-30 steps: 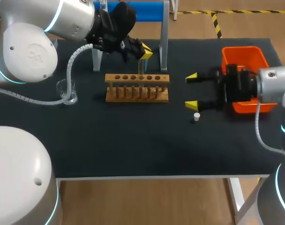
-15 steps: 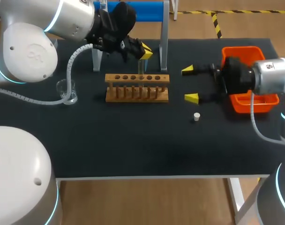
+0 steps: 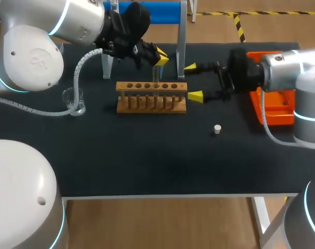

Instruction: Invert the test tube, pick up the pipette, mount the tip to pipette, aspirate from beaker and dispense into the tube, eject the tip, return the pipette, and cap with the stopper.

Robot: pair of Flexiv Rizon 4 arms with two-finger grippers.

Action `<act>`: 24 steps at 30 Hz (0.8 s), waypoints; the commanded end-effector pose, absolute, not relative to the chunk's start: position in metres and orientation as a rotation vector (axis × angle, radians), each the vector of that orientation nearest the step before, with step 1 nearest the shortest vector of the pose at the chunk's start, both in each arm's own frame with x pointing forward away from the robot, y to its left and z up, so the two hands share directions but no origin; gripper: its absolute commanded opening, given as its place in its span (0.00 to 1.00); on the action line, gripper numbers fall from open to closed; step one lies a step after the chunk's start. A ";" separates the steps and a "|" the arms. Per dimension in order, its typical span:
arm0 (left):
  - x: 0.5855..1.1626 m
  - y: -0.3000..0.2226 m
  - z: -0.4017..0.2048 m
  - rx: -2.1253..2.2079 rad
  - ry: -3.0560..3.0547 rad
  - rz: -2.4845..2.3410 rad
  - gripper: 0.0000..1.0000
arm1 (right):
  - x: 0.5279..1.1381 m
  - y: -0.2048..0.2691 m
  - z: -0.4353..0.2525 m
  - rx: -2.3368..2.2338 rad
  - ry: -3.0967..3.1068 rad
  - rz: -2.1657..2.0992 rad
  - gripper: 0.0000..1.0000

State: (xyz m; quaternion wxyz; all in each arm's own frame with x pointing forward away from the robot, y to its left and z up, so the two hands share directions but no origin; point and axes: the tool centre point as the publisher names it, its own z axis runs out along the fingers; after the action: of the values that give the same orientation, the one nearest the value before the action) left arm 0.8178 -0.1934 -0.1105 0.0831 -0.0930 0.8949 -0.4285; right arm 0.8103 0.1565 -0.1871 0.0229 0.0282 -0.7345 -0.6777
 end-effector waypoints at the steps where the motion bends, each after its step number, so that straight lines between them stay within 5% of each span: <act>1: 0.818 -0.194 -0.110 -0.281 2.676 -1.272 0.00 | 0.812 0.171 -0.183 0.100 -2.261 -2.110 1.00; 24: 0.818 -0.194 -0.110 -0.281 2.676 -1.272 0.00 | 0.817 0.207 -0.149 0.083 -2.172 -2.161 1.00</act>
State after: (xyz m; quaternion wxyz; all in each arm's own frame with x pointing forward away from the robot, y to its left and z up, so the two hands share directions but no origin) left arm 0.8179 -0.1934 -0.1105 0.0831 -0.0930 0.8949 -0.4285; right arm 0.8159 0.2030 -0.1490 0.0358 0.0269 -0.7083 -0.7045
